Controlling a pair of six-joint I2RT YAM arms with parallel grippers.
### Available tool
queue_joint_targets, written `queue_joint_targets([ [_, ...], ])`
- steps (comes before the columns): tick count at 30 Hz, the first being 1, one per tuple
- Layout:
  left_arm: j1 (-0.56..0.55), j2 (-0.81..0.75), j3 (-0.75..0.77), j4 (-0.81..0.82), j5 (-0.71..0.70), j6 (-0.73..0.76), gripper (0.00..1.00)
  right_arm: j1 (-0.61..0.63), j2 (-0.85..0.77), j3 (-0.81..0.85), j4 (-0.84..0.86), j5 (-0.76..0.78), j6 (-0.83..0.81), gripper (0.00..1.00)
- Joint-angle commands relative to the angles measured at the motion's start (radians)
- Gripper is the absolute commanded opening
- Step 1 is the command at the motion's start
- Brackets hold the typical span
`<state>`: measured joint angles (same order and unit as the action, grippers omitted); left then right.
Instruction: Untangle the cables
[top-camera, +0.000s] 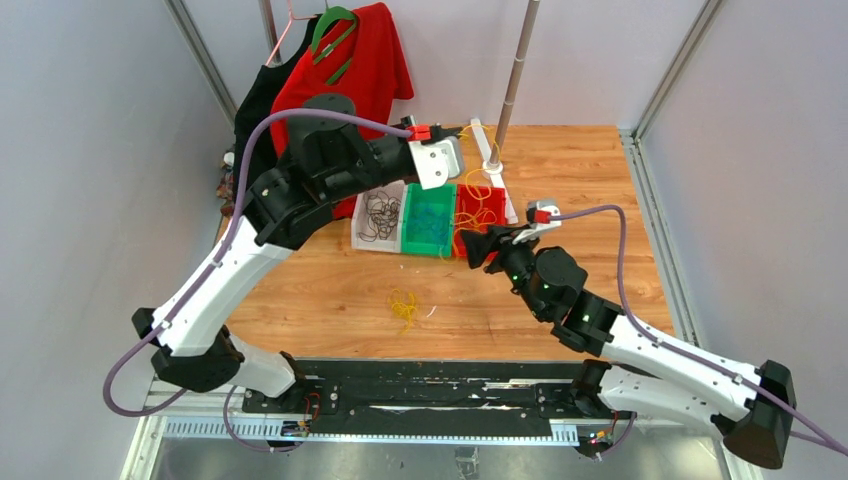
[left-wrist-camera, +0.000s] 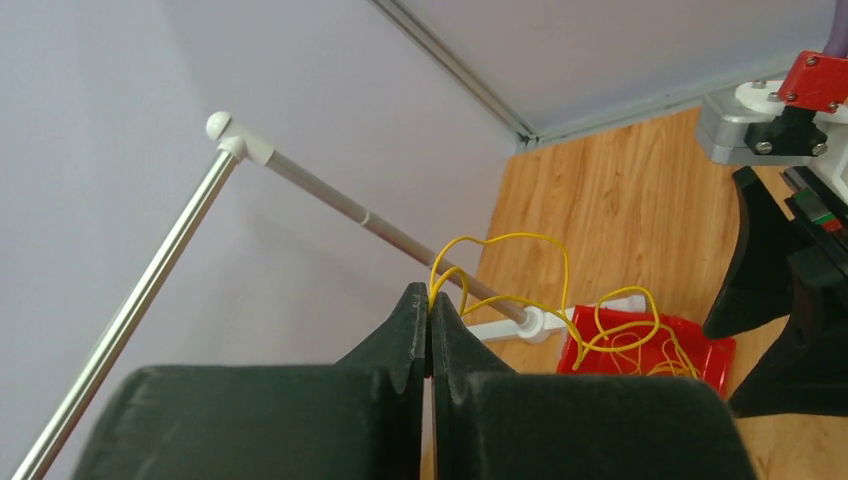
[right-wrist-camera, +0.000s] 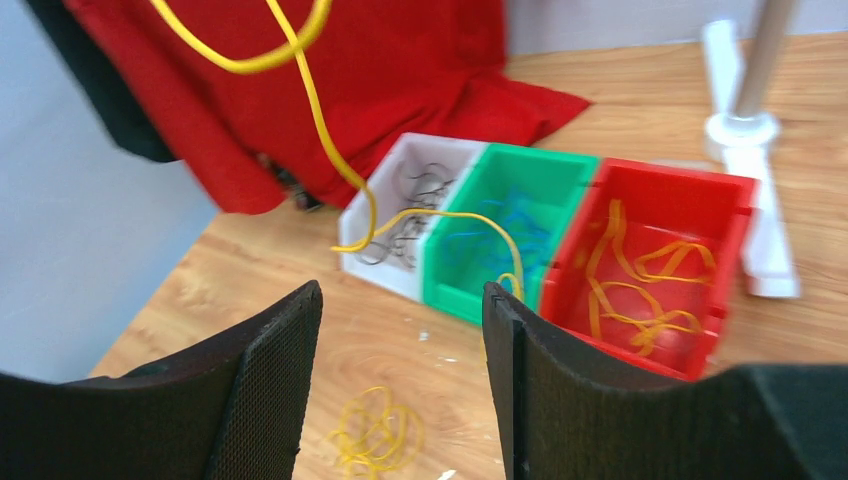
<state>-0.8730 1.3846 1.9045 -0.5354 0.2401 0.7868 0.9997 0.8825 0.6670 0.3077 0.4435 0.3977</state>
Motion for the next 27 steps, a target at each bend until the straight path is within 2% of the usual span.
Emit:
queue_joint_targets([
  [1, -0.007, 0.046, 0.076, 0.096, 0.033, -0.034, 0.00, -0.061, -0.076, -0.054, -0.065, 0.153, -0.043, 0.60],
  [9, -0.007, 0.155, 0.116, 0.211, 0.050, -0.058, 0.00, -0.195, -0.102, -0.120, -0.074, 0.197, -0.013, 0.60],
  [15, -0.007, 0.246, 0.168, 0.313, 0.039, -0.073, 0.00, -0.234, -0.081, -0.169, -0.048, 0.197, 0.008, 0.59],
  [22, -0.006, 0.305, 0.227, 0.361, 0.011, -0.040, 0.00, -0.291, -0.063, -0.200, -0.022, 0.139, 0.036, 0.59],
  [27, -0.006, 0.315, 0.202, 0.364, -0.003, 0.010, 0.01, -0.340, -0.005, -0.195, 0.023, 0.062, 0.041, 0.59],
])
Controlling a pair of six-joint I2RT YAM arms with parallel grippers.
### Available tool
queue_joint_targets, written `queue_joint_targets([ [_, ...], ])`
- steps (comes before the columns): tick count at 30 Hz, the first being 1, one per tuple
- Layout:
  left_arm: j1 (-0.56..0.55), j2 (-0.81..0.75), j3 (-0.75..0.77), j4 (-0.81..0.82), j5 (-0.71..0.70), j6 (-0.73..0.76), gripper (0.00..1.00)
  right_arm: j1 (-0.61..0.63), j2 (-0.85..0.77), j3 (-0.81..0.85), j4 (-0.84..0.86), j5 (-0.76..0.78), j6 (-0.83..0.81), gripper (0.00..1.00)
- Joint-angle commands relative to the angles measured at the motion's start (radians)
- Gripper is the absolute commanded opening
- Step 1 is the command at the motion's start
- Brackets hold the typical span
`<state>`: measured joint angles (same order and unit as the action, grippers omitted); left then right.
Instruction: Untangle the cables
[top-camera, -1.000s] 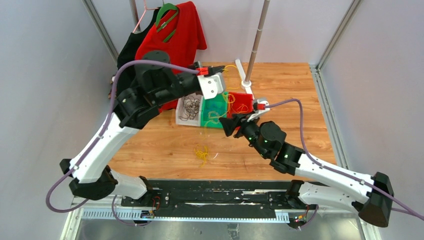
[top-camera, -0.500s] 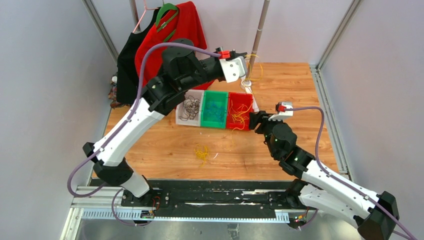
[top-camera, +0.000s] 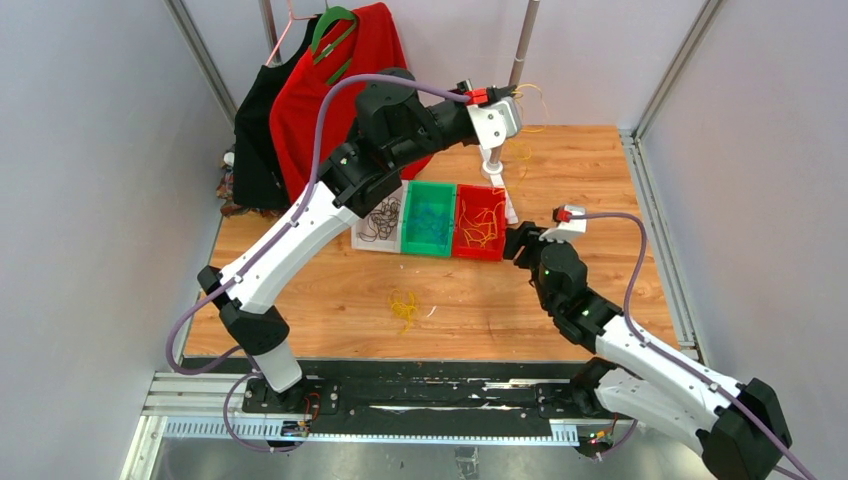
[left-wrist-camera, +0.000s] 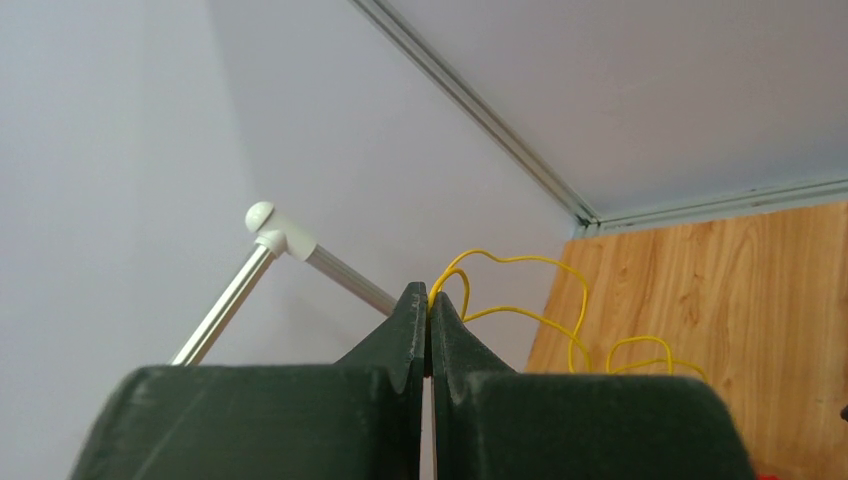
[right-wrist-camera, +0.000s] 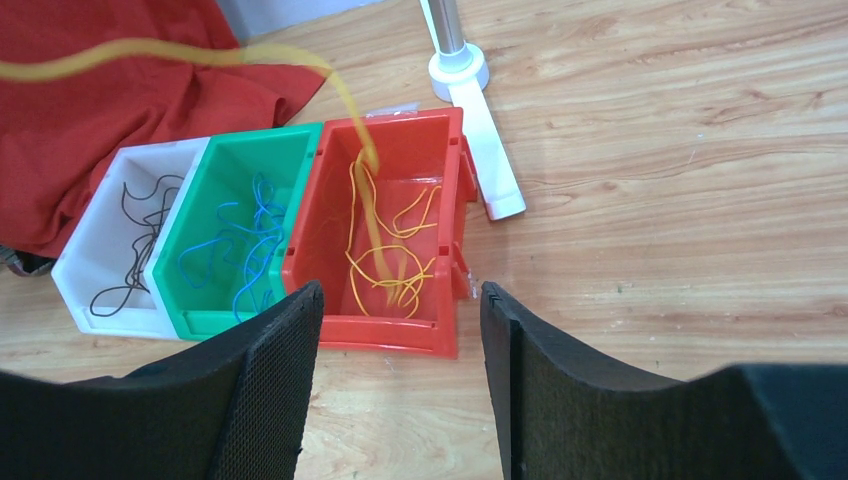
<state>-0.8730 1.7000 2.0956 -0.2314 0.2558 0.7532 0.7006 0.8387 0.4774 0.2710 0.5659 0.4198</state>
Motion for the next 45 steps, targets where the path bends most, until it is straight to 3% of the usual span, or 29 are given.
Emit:
queue_joint_targets([
  [1, -0.006, -0.001, 0.007, 0.068, -0.021, 0.049, 0.00, -0.043, 0.056, 0.001, 0.065, -0.066, 0.009, 0.58],
  [11, -0.005, 0.053, -0.019, 0.119, -0.151, 0.162, 0.00, -0.111, 0.194, 0.049, 0.086, -0.128, -0.008, 0.58],
  [29, 0.017, 0.071, -0.033, 0.204, -0.185, 0.117, 0.00, -0.123, 0.222, 0.047, 0.089, -0.172, 0.002, 0.57],
  [33, 0.017, 0.034, -0.120, 0.265, -0.173, 0.135, 0.01, -0.124, 0.233, 0.043, 0.086, -0.184, 0.014, 0.56],
  [45, 0.034, 0.050, -0.269, 0.201, -0.212, 0.198, 0.01, -0.136, 0.172, 0.006, 0.060, -0.161, 0.021, 0.56],
])
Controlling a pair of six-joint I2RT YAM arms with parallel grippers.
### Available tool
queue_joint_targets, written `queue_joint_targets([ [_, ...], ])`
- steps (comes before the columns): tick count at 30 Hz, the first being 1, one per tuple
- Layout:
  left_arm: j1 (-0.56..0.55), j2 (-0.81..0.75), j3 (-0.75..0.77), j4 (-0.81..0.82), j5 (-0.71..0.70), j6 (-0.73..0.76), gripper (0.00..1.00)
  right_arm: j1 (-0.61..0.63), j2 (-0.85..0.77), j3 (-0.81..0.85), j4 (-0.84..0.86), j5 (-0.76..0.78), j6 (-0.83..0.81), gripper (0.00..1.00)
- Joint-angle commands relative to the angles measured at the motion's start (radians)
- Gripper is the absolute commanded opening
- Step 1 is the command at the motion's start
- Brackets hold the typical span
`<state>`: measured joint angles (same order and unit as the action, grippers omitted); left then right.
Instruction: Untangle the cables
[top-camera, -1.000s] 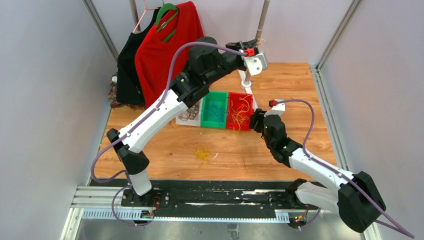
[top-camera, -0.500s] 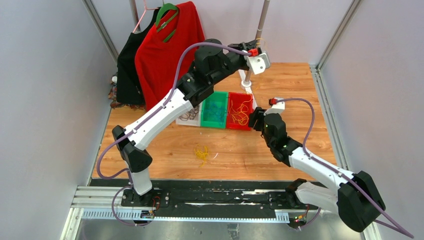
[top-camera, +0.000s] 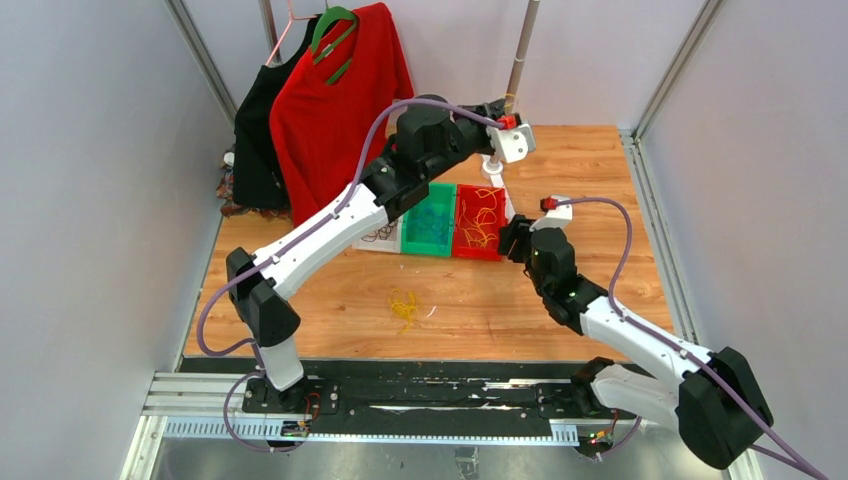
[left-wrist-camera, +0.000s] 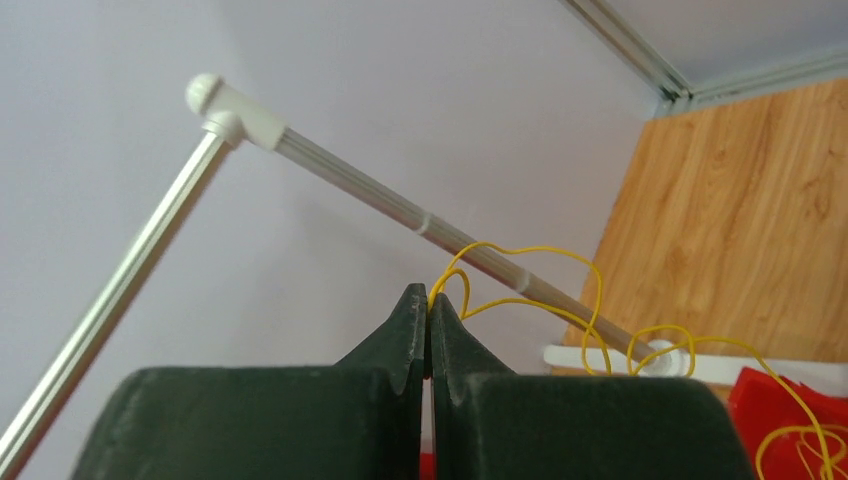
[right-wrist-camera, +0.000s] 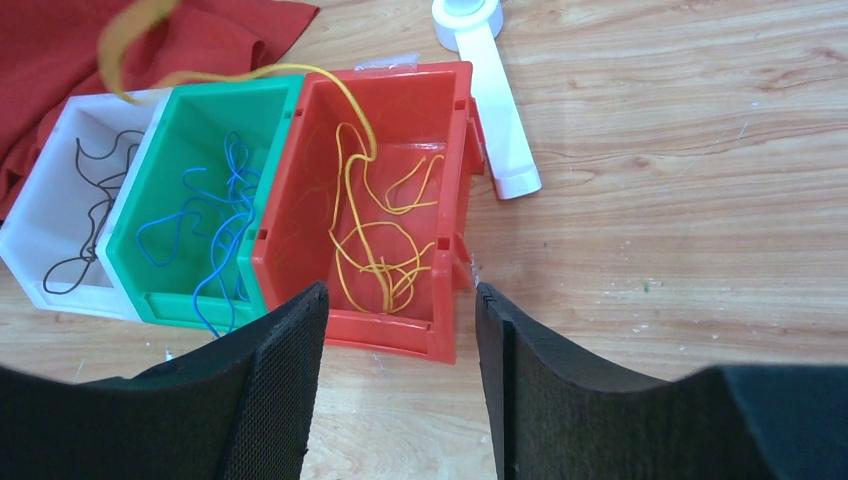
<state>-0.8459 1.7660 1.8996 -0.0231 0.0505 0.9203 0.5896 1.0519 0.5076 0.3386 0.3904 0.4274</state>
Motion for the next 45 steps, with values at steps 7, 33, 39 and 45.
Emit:
queue_joint_targets([
  [7, 0.005, -0.026, -0.189, -0.112, 0.018, 0.028, 0.00, -0.058, -0.100, -0.036, -0.090, 0.018, 0.065, 0.56],
  [33, -0.013, 0.210, -0.157, -0.300, -0.105, 0.023, 0.00, -0.188, -0.093, -0.018, -0.176, -0.009, 0.185, 0.56],
  [39, -0.003, 0.288, -0.136, -0.324, -0.113, -0.097, 0.00, -0.217, -0.142, -0.037, -0.177, 0.019, 0.204, 0.59],
  [45, 0.018, 0.375, -0.036, -0.404, -0.060, -0.263, 0.08, -0.252, -0.208, -0.071, -0.179, 0.036, 0.216, 0.66],
])
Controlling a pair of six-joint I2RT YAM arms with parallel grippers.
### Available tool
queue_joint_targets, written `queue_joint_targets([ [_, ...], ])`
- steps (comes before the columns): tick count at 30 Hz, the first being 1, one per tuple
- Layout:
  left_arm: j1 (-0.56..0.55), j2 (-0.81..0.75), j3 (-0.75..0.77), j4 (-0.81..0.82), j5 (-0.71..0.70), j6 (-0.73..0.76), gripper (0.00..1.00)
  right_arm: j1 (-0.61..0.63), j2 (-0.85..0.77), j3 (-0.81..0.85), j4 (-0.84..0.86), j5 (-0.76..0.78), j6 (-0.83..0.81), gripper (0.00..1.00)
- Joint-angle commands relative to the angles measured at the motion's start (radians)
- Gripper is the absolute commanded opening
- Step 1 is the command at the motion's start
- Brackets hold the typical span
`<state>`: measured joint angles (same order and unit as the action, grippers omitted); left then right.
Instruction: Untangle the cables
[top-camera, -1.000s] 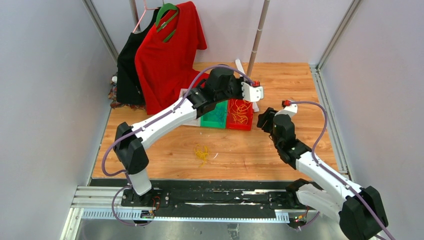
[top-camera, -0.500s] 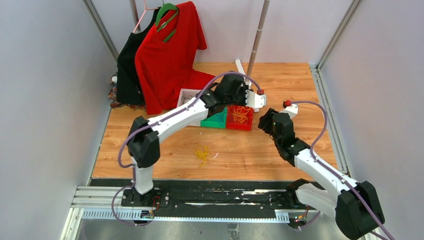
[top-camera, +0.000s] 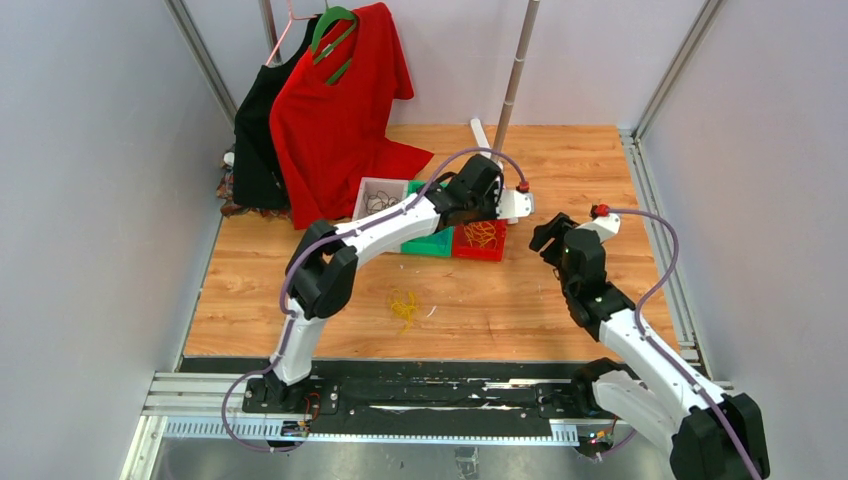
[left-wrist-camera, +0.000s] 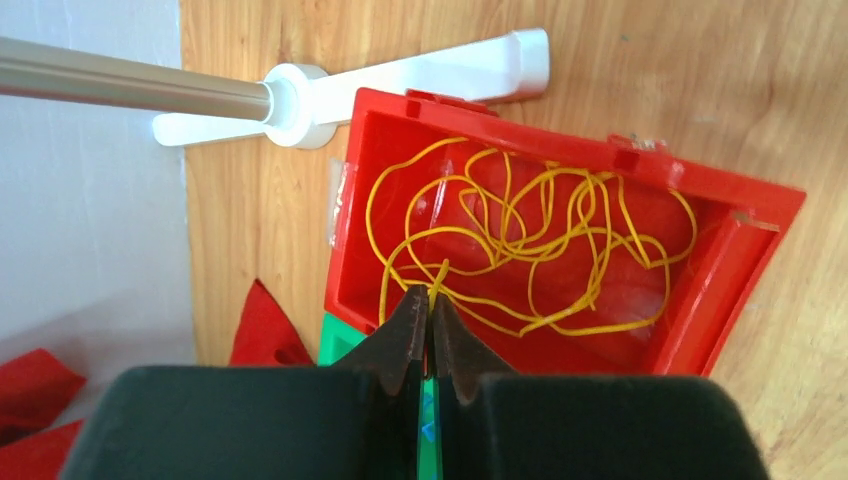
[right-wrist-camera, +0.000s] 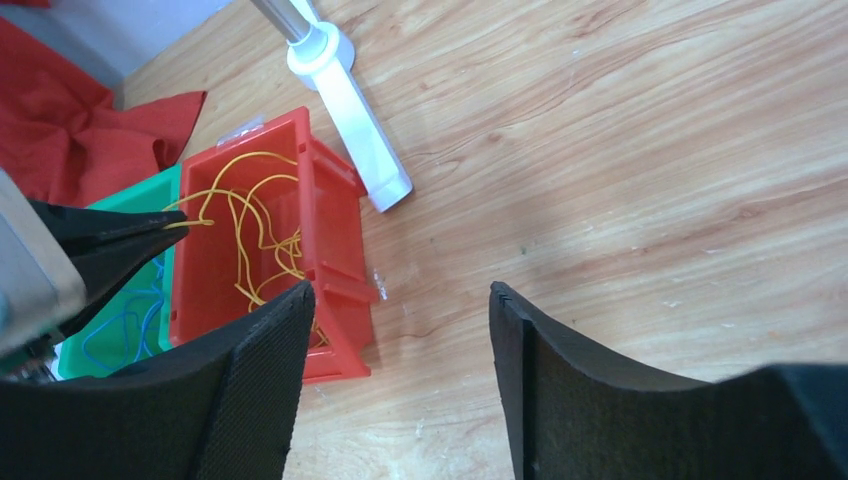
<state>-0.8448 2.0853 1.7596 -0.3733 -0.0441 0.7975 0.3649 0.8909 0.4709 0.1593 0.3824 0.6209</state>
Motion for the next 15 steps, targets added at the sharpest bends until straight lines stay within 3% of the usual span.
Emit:
queue_joint_targets([
  [1, 0.023, 0.083, 0.149, -0.098, 0.050, -0.177, 0.11, -0.029, -0.066, -0.044, -0.001, 0.054, 0.021, 0.66],
  [6, 0.054, 0.207, 0.328, -0.286, 0.111, -0.287, 0.19, -0.040, -0.169, -0.088, -0.010, 0.153, 0.028, 0.67],
  [12, 0.058, 0.177, 0.205, -0.224, 0.135, -0.280, 0.22, -0.053, -0.177, -0.078, -0.006, 0.151, 0.017, 0.66],
  [15, 0.058, 0.166, 0.207, -0.237, 0.142, -0.279, 0.33, -0.055, -0.165, -0.068, 0.003, 0.130, 0.009, 0.66],
])
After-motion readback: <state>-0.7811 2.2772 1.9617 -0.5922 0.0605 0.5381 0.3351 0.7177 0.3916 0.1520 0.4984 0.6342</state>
